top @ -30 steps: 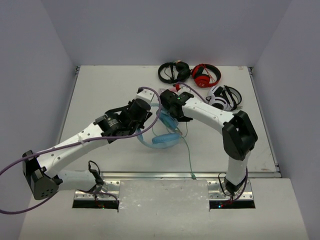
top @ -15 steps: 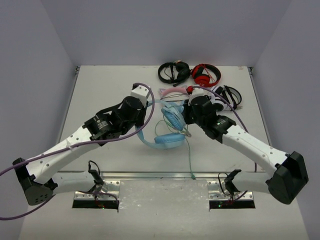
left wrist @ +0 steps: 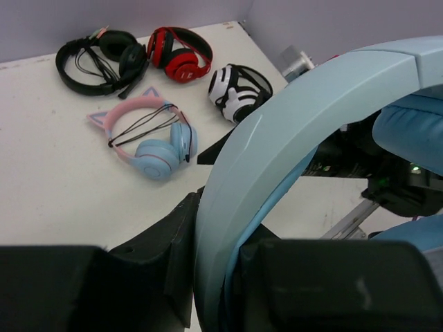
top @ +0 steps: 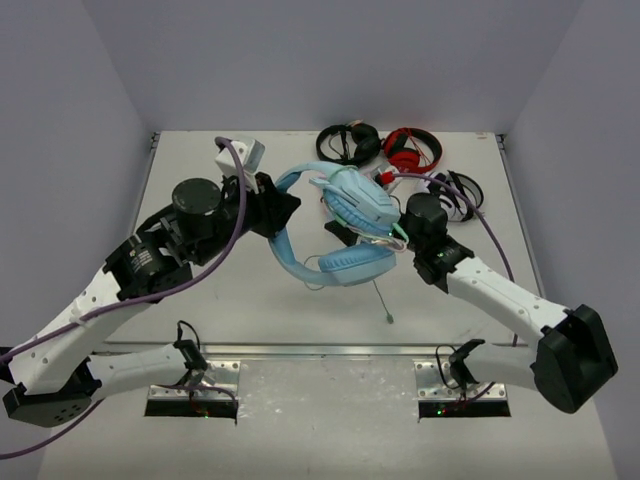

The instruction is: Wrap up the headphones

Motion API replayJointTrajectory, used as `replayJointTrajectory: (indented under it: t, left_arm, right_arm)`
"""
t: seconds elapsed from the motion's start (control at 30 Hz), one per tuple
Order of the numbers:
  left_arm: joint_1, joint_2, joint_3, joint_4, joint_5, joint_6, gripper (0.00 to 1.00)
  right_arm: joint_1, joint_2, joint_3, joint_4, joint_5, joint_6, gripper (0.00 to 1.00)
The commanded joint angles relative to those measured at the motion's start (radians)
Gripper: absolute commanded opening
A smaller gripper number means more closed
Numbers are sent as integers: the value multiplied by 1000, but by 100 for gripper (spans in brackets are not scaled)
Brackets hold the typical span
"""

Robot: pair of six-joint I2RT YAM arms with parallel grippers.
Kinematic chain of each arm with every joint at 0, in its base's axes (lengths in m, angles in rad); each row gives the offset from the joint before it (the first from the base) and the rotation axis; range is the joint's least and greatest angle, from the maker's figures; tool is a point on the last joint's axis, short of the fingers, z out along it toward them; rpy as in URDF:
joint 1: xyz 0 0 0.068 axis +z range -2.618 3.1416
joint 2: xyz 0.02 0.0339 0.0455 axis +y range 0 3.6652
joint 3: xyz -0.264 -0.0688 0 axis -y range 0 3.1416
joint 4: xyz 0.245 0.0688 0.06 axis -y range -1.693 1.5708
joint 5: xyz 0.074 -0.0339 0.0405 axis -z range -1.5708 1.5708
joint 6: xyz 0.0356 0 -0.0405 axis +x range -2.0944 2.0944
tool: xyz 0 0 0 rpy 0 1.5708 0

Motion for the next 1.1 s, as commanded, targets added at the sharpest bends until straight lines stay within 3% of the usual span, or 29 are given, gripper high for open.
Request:
replayJointTrajectory:
  t: [0.0,0.2,0.5,0.73,0.87,0.93,1.07]
  left_arm:
    - [-4,-29,69,147,-3,-81,0]
    - [-6,6,169,146,-37,-137,0]
    - [-6,-3,226,155,-174,-172,0]
    - [-4,11,235,144,-444,-226,0]
    - [-4,55,254,131,-669,-241,0]
    - [-4,92,280,100,-775,-243,0]
    - [-4,138,297,75,-905,-235,0]
  right_arm:
    - [-5,78,-32,274,-152,46,62]
    - [4,318,9,583,-293,222,71]
    - [68,442,78,669,-285,273,68]
    - [113,502,-15,784,-272,287,52]
    - [168,495,-87,807,-226,250,39]
    - [196,472,-152,834,-186,226,37]
    - [240,390,-241,839,-150,160,11]
